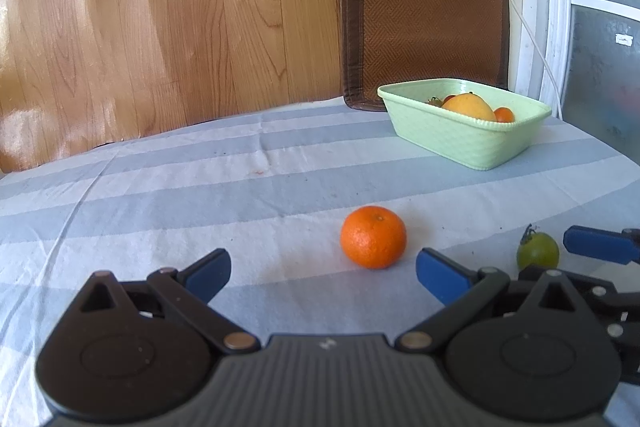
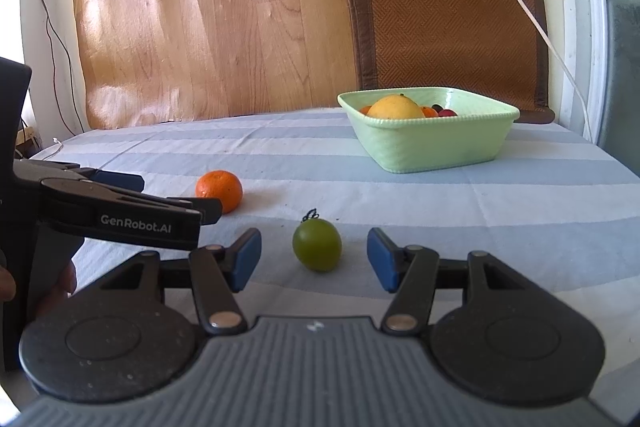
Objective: Organize fruits
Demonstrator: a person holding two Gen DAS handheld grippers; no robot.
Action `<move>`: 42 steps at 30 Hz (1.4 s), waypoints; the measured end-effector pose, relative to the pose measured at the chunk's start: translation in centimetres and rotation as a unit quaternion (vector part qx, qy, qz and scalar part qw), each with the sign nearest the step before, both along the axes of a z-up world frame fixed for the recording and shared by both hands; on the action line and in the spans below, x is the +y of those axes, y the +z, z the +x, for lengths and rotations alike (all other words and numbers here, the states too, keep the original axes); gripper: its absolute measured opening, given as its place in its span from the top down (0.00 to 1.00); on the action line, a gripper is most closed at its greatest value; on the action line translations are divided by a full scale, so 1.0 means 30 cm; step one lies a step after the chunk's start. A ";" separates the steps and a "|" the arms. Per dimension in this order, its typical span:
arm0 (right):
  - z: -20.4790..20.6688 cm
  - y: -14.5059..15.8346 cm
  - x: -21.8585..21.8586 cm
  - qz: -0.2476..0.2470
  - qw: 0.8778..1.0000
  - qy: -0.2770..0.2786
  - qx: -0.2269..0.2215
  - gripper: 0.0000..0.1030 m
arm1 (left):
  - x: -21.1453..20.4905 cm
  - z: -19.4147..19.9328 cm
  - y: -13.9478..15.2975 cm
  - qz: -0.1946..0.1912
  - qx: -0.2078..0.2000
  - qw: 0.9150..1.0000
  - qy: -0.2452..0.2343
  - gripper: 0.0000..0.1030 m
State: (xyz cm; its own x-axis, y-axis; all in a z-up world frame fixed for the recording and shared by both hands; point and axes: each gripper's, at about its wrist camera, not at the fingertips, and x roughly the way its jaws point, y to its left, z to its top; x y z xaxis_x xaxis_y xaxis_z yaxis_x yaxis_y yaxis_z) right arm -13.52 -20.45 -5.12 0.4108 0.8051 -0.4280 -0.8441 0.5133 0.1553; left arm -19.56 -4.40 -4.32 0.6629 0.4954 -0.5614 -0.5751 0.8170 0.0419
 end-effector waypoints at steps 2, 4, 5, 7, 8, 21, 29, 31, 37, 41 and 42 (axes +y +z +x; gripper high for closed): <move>0.000 0.000 0.000 0.000 1.000 0.000 0.000 0.41 | 0.000 0.000 0.000 0.000 0.000 1.000 0.000 0.01; 0.000 0.000 0.000 0.000 1.000 0.000 0.000 0.41 | 0.001 0.001 0.000 -0.001 0.001 1.000 -0.001 0.01; 0.001 0.000 0.000 0.000 1.000 0.000 0.000 0.41 | 0.001 0.002 0.000 -0.001 0.002 1.000 -0.002 0.01; 0.002 -0.001 0.001 0.000 1.000 0.001 0.000 0.41 | 0.002 0.007 0.000 -0.004 0.007 1.000 -0.006 0.01; 0.000 -0.001 0.001 0.000 1.000 0.000 0.000 0.41 | 0.004 0.011 0.000 -0.007 0.009 1.000 -0.010 0.01; 0.003 -0.001 0.001 0.001 1.000 0.003 0.002 0.41 | 0.025 0.045 0.009 -0.025 0.005 0.999 -0.030 0.01; 0.000 -0.001 -0.001 0.002 1.000 0.005 0.001 0.41 | 0.026 0.054 0.011 -0.023 0.005 0.999 -0.031 0.01; 0.000 -0.001 -0.001 0.002 1.000 0.005 0.001 0.41 | 0.028 0.051 0.014 -0.020 0.005 0.999 -0.033 0.01; 0.000 -0.002 -0.001 0.001 1.000 0.005 0.002 0.41 | 0.047 0.042 0.031 -0.015 0.001 0.999 -0.042 0.03; -0.001 -0.001 0.001 -0.001 1.000 0.006 0.002 0.41 | 0.048 0.063 0.035 -0.006 0.008 0.999 -0.053 0.11; -0.001 0.000 0.002 -0.002 1.000 0.006 0.001 0.41 | 0.046 0.071 0.033 -0.004 0.010 0.998 -0.058 0.12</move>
